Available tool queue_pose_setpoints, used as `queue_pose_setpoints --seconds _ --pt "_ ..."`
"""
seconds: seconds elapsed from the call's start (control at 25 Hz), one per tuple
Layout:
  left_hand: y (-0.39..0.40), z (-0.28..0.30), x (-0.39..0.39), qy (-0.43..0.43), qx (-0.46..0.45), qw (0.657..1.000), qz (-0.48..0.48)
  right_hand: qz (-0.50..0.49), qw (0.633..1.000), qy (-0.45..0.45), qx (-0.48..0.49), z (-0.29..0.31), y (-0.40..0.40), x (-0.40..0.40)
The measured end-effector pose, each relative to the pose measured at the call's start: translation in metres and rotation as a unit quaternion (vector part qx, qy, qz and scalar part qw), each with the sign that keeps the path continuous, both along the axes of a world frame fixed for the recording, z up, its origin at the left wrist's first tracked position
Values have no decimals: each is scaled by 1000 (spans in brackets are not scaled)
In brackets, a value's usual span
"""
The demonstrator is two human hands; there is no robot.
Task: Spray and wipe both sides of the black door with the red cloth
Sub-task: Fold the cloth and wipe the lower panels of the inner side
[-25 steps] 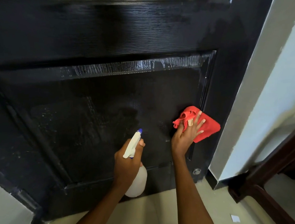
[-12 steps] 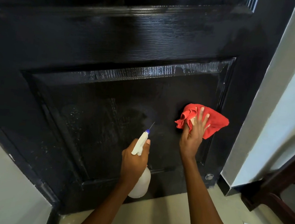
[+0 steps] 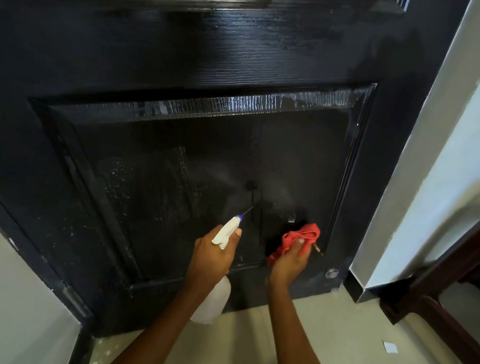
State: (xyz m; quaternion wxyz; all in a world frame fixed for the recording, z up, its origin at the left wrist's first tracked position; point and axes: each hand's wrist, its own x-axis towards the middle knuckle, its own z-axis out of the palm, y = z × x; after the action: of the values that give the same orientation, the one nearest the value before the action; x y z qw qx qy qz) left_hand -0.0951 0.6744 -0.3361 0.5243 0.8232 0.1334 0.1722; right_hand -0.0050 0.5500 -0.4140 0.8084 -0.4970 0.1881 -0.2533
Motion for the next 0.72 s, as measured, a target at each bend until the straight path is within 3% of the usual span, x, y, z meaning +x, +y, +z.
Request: queue_pose_setpoints --seconds 0.08,0.16,0.28,0.32,0.4,0.48,0.52,0.6,0.64,0.72 --pt "8 -3 -11 -30 -15 999 30 34 999 24 15 -3 26 -10" --pt "21 -8 -27 -62 -44 997 34 57 998 20 -29 8 50 -11" --pt "39 -10 -46 -168 -11 984 52 8 977 -107 -183 48 85 -4" --pt "44 -7 -49 -205 1 977 65 -13 945 -175 -277 61 93 0" --pt "53 -4 -52 -229 9 968 101 -45 836 -252 -486 82 104 -2" --pt "60 -3 -55 -224 0 966 132 -84 741 -256 -615 82 92 4" --pt "63 -3 -56 -223 -12 966 133 -114 711 -248 -648 80 82 9" --pt "64 -2 -56 -232 -7 965 121 -132 715 -217 -651 68 58 34" --pt "61 -2 -54 -234 2 966 113 -119 747 -169 -633 54 46 41" --pt "53 -3 -51 -224 5 970 95 -96 848 -41 -519 19 28 47"
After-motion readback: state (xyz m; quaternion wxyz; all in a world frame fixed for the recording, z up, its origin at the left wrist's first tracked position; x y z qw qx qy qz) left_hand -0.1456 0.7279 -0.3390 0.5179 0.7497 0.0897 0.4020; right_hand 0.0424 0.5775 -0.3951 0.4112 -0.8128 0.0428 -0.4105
